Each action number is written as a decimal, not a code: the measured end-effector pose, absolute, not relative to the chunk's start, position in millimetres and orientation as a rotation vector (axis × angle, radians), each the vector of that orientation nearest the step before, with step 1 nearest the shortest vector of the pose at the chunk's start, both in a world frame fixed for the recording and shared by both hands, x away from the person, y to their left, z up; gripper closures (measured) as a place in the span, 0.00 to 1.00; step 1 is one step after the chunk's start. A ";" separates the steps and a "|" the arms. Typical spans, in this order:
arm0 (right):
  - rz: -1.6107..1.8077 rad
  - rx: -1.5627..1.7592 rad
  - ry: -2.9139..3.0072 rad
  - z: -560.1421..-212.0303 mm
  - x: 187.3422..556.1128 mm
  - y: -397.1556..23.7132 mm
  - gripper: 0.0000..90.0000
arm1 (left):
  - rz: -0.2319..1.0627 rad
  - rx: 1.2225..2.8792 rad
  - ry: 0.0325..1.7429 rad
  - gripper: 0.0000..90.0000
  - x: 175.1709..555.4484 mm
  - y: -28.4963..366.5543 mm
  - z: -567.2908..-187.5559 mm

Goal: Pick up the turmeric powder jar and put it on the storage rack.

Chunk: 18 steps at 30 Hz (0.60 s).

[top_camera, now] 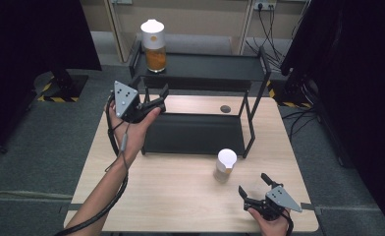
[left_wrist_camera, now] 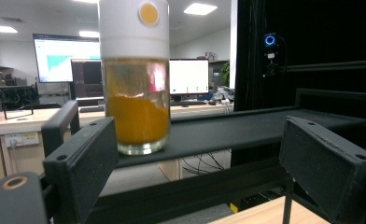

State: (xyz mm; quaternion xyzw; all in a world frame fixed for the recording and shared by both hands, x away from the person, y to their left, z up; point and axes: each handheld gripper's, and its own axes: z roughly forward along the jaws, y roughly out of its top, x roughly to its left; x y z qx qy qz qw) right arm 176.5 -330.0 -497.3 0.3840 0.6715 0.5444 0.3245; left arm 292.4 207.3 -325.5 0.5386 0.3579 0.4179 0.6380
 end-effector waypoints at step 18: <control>1.426 1.008 1.761 -497.1 176.6 -329.6 0.03 | 0.917 1.293 0.840 0.12 281.1 208.8 -365.9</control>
